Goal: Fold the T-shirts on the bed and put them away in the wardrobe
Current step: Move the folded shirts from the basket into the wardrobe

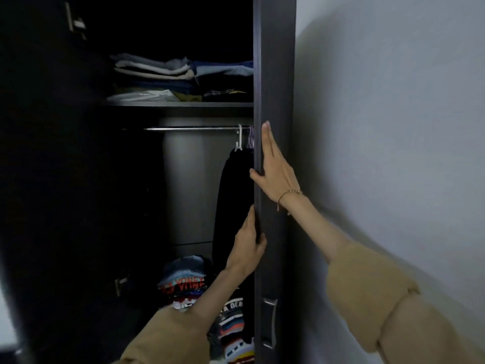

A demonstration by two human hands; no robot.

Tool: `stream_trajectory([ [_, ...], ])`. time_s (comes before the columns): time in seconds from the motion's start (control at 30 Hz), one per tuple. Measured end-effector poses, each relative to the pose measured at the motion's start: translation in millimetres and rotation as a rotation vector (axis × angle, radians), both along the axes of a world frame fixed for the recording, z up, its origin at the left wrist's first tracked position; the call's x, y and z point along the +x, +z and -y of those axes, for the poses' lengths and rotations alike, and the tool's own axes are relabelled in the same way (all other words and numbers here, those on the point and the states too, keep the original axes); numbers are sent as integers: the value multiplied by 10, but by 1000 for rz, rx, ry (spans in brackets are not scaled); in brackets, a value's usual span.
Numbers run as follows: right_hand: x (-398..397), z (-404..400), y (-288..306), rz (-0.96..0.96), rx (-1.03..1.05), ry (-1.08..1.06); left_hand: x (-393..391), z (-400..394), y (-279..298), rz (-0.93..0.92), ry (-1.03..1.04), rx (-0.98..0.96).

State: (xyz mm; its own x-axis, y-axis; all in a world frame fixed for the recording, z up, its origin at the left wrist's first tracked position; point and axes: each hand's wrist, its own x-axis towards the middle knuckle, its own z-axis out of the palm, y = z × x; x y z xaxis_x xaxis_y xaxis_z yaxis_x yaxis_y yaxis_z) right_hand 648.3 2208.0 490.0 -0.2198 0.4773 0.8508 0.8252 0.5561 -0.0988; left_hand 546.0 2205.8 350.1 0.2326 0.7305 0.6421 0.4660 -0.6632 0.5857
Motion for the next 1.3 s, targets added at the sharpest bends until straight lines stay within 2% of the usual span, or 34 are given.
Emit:
stream_trajectory([
  [0.1,-249,-225,70,56,-23,-14,-261,-155,-36,40,68,-45],
  [0.3,-583,-685,-84,120,2,-42,-486,-422,-114,183,184,-7],
  [0.43,-804,-1009,-103,187,0,-142,-654,-703,-117,277,224,3],
  [0.57,-923,-1472,-142,284,59,-217,-782,-1068,-63,381,289,-86],
  [0.77,-1007,-2173,-230,332,176,-225,-822,-1590,-1,424,381,-146],
  [1.03,-1026,-2519,-279,348,260,-217,-760,-1880,22,409,433,-124],
  [1.2,-1014,-2554,-273,356,247,-243,-753,-1863,100,341,442,-156],
  [1.3,-1039,-2474,-255,364,225,-276,-855,-1851,133,231,432,-218],
])
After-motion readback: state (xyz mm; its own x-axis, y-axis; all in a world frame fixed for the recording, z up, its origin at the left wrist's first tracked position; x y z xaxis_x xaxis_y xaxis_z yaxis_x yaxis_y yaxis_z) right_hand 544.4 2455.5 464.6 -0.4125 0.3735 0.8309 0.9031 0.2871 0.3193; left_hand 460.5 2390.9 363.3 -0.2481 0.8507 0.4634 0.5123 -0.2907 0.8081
